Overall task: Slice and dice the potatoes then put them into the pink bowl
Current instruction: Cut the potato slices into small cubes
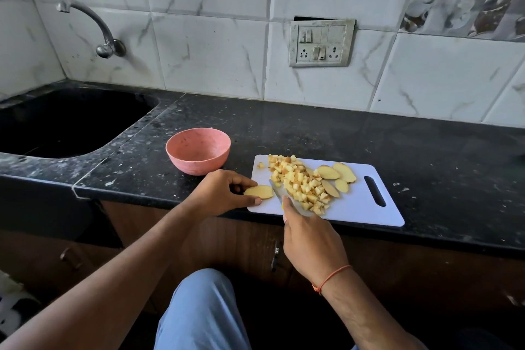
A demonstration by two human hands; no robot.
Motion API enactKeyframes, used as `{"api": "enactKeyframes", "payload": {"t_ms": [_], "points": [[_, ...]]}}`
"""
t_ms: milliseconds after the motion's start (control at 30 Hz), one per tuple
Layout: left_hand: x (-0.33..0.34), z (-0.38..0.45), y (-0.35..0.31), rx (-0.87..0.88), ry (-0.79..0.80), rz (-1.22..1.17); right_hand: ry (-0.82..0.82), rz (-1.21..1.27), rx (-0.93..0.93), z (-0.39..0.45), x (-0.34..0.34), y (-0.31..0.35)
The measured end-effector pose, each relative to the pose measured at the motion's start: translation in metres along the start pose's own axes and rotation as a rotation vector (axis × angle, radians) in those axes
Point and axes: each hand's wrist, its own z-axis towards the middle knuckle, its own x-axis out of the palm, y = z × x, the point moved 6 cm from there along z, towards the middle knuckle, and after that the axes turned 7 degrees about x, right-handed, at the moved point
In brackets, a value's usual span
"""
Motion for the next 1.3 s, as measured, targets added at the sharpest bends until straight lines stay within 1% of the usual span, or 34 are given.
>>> {"api": "enactKeyframes", "payload": {"t_ms": [167, 367, 533, 767, 933, 1033, 1167, 1300], "points": [[0.002, -0.001, 0.001, 0.019, 0.009, -0.011, -0.025, 0.000, 0.003, 0.001, 0.002, -0.004], [-0.005, -0.001, 0.010, 0.068, 0.172, -0.090, -0.026, 0.006, 0.014, 0.001, 0.004, -0.007], [-0.005, 0.000, 0.012, 0.092, 0.180, -0.098, -0.010, 0.012, 0.020, -0.003, 0.007, -0.002], [-0.003, 0.001, 0.011, 0.093, 0.167, -0.056, 0.000, 0.030, 0.017, -0.003, 0.006, 0.000], [-0.001, 0.004, 0.012, 0.037, 0.177, -0.087, -0.015, 0.054, 0.032, -0.002, 0.001, -0.001], [0.001, 0.006, 0.008, 0.000, 0.119, -0.067, -0.036, 0.047, 0.032, -0.003, -0.003, 0.001], [0.006, 0.007, 0.004, -0.024, 0.024, -0.007, -0.005, 0.014, 0.029, -0.004, -0.005, 0.008], [0.008, 0.007, 0.005, -0.056, -0.001, -0.019, 0.047, -0.065, 0.050, 0.003, -0.001, 0.014]]}}
